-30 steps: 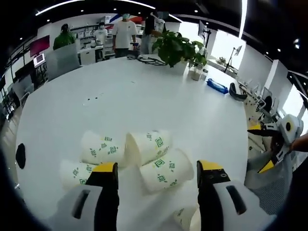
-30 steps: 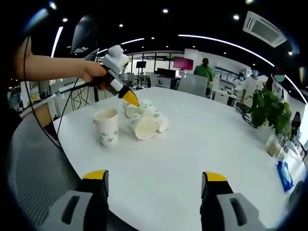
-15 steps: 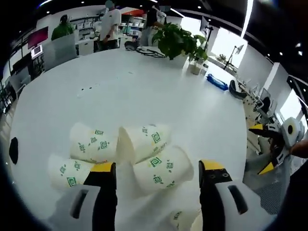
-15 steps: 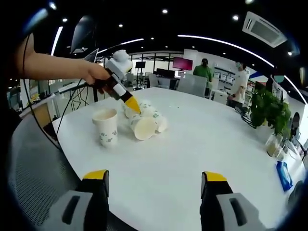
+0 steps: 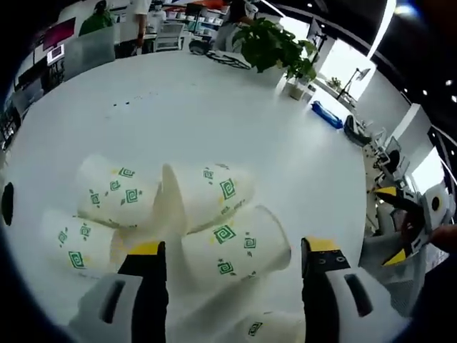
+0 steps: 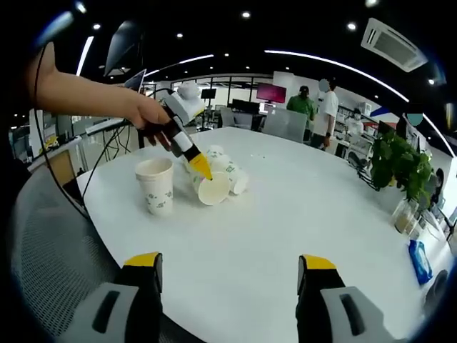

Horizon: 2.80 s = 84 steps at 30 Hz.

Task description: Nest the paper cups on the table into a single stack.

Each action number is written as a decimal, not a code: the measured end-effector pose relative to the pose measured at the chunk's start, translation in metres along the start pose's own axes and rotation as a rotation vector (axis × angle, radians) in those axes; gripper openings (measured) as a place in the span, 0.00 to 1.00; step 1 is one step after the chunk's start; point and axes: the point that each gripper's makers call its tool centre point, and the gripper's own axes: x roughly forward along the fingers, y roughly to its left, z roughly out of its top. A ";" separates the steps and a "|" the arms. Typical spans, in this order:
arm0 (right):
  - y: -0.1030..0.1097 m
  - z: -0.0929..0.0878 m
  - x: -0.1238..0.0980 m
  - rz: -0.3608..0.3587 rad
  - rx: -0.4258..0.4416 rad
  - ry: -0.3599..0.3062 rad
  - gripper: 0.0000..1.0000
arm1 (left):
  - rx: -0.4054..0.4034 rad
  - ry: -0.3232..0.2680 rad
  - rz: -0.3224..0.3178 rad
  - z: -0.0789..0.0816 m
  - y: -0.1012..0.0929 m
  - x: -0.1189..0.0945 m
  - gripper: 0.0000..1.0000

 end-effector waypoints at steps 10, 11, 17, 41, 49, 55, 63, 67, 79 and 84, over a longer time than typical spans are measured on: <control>0.000 0.001 0.000 -0.003 0.000 0.001 0.77 | -0.039 0.016 -0.003 -0.005 0.001 0.008 0.63; 0.000 0.001 0.000 -0.003 0.000 0.001 0.77 | -0.044 0.016 -0.002 -0.005 0.001 0.008 0.63; 0.000 0.001 0.000 0.000 -0.001 0.002 0.76 | -0.041 0.022 0.006 -0.007 0.002 0.006 0.63; 0.002 -0.001 0.001 0.018 -0.010 0.009 0.76 | -0.108 -0.059 -0.026 -0.007 -0.003 -0.027 0.61; 0.001 0.000 0.001 0.010 -0.009 0.006 0.77 | -0.131 -0.131 -0.059 0.008 -0.013 -0.043 0.60; 0.001 0.003 0.001 0.013 0.003 0.004 0.77 | -0.129 -0.164 -0.075 0.012 -0.019 -0.056 0.60; -0.007 0.014 -0.005 -0.027 0.000 -0.015 0.73 | -0.128 -0.205 -0.096 0.012 -0.028 -0.077 0.60; -0.011 0.028 -0.008 -0.032 0.002 -0.045 0.72 | -0.126 -0.223 -0.108 0.011 -0.034 -0.087 0.60; 0.011 0.099 0.007 0.044 0.009 -0.196 0.62 | -0.122 -0.284 -0.162 0.010 -0.058 -0.118 0.60; 0.023 0.115 0.016 0.086 -0.005 -0.228 0.57 | -0.108 -0.286 -0.170 0.005 -0.064 -0.126 0.60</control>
